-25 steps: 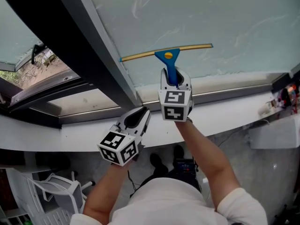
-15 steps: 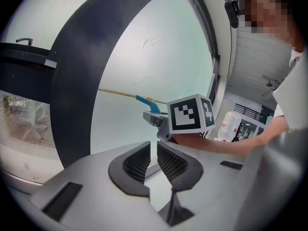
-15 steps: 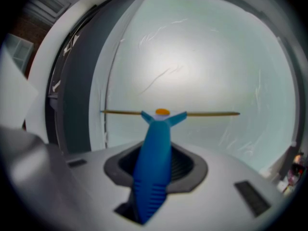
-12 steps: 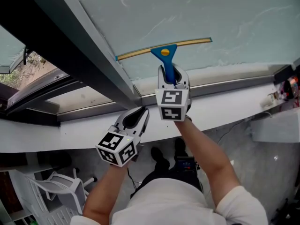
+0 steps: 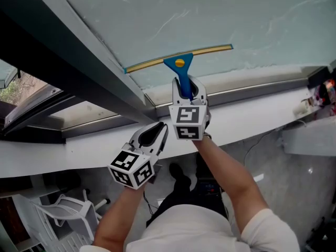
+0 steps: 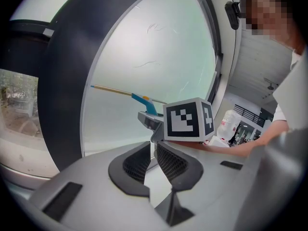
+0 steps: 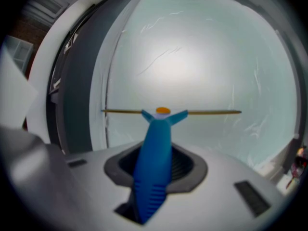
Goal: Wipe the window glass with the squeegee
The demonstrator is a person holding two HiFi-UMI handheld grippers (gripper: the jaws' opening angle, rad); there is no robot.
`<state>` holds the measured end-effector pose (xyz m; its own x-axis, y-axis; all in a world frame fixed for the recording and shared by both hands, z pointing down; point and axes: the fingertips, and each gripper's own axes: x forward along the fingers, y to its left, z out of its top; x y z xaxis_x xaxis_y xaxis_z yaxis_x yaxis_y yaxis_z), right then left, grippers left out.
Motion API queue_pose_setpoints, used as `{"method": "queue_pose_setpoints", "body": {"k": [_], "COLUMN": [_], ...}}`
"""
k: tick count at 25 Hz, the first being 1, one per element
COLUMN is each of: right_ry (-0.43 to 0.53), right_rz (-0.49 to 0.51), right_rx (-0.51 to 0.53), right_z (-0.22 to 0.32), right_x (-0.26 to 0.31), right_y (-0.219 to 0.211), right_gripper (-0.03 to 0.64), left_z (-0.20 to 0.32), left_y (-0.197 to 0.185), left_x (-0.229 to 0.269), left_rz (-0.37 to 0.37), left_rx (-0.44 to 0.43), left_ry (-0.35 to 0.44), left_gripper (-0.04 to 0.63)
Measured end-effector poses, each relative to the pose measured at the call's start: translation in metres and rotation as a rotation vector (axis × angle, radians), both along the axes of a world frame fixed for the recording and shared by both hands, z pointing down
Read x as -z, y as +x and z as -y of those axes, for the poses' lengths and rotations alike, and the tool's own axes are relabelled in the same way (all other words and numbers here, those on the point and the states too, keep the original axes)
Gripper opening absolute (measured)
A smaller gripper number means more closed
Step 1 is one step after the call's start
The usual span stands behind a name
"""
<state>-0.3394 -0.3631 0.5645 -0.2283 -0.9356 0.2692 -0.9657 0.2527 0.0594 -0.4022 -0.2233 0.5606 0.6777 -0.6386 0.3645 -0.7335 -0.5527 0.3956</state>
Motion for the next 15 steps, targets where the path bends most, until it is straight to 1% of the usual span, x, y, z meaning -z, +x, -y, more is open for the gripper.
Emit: {"method": "queue_pose_setpoints", "body": {"k": [5,10,15], "right_ry": [0.013,0.016,-0.03], "right_rz": [0.02,0.01,-0.013], "right_rx": [0.008,0.02,0.023], "right_z": [0.002,0.002,-0.001], "right_x": [-0.012,-0.024,-0.05], "right_y": [-0.001,-0.001,0.001], "right_gripper": [0.129,0.127,0.126], "left_z": [0.003,0.003,0.003], "left_y": [0.003,0.008,0.01], "left_x": [-0.015,-0.026,-0.032], "left_rz": [-0.012,-0.015,-0.016], "left_rx": [0.009,0.0,-0.003], "left_ry": [-0.021,-0.036,-0.048], "left_gripper": [0.066,0.066,0.066]}}
